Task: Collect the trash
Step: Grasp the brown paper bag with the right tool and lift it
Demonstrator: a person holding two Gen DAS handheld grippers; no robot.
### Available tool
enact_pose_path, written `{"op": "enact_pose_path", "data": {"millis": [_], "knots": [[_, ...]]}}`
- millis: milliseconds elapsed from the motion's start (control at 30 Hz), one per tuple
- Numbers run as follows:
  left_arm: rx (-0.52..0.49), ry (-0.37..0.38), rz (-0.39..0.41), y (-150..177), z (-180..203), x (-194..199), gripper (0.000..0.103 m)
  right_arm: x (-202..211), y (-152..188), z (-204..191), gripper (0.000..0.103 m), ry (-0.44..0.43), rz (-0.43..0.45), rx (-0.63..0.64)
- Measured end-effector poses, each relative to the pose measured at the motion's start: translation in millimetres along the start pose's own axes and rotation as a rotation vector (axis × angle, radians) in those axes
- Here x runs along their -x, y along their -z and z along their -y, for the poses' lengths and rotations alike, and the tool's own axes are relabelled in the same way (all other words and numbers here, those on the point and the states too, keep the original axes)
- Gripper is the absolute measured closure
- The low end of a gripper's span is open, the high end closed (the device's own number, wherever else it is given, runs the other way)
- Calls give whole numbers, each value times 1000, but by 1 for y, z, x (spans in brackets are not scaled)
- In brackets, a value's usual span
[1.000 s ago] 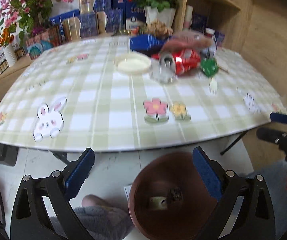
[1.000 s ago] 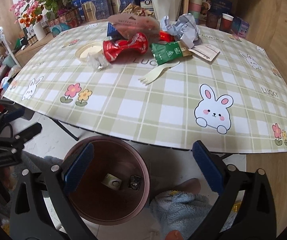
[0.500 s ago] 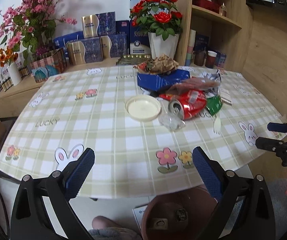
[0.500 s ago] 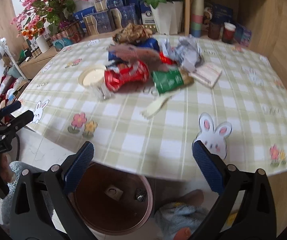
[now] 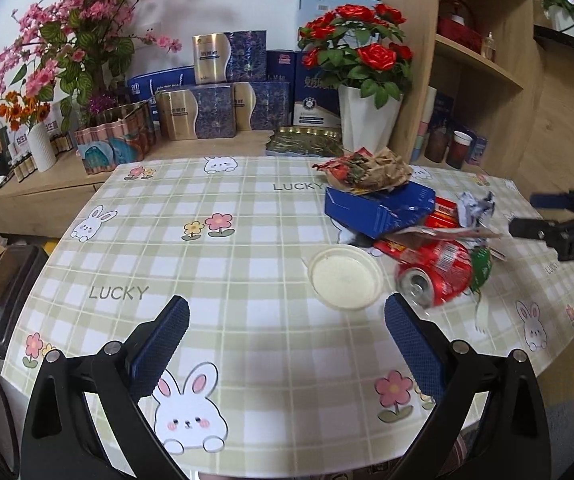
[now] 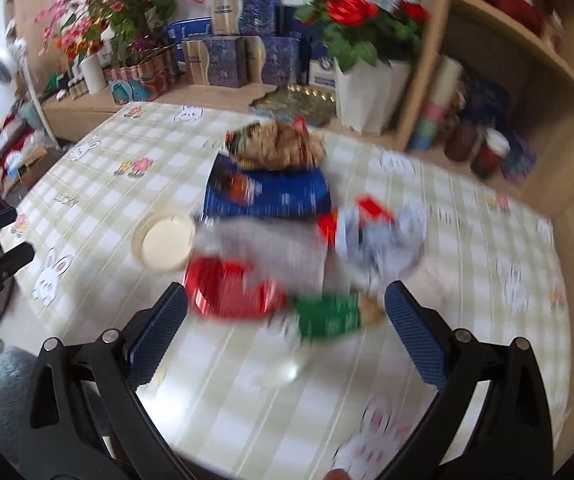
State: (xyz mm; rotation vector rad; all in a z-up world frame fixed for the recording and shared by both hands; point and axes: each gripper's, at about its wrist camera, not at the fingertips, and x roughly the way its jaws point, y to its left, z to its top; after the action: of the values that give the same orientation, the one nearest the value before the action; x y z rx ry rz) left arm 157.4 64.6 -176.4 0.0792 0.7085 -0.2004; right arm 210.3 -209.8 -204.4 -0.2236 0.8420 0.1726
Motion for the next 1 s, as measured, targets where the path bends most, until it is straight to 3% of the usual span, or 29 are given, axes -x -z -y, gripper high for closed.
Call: {"op": "enact_pose_path", "data": {"millis": [233,400,600,733,800,833,933,967,1000], "knots": [[49,-16,-16,-15,-25,-31,7,-76,-79,-29,6,117,-37,367],[98,2,-57,-16,-35,-53,7,-123,-110,-48,6,124,-43,461],[77,-4,-62,-18,-37,-63,7,-177,-120,-62,6,215,-148,608],[104,11,-80,-16,-42,-71,7,-197,-122,-56,7,217,-195,592],[104,17,-90,-14,-41,-75,7,-201,-123,-53,24,196,-218,564],[102,18,-93,-13,-40,-75,7,-201,-122,-53,40,190,-227,559],[94,24,-99,-11,-37,-76,7,-192,-120,-51,54,145,-214,535],[96,28,-100,-11,-36,-76,7,-186,-120,-50,63,129,-202,525],[99,32,-101,-12,-36,-77,7,-180,-120,-48,64,108,-187,505]]}}
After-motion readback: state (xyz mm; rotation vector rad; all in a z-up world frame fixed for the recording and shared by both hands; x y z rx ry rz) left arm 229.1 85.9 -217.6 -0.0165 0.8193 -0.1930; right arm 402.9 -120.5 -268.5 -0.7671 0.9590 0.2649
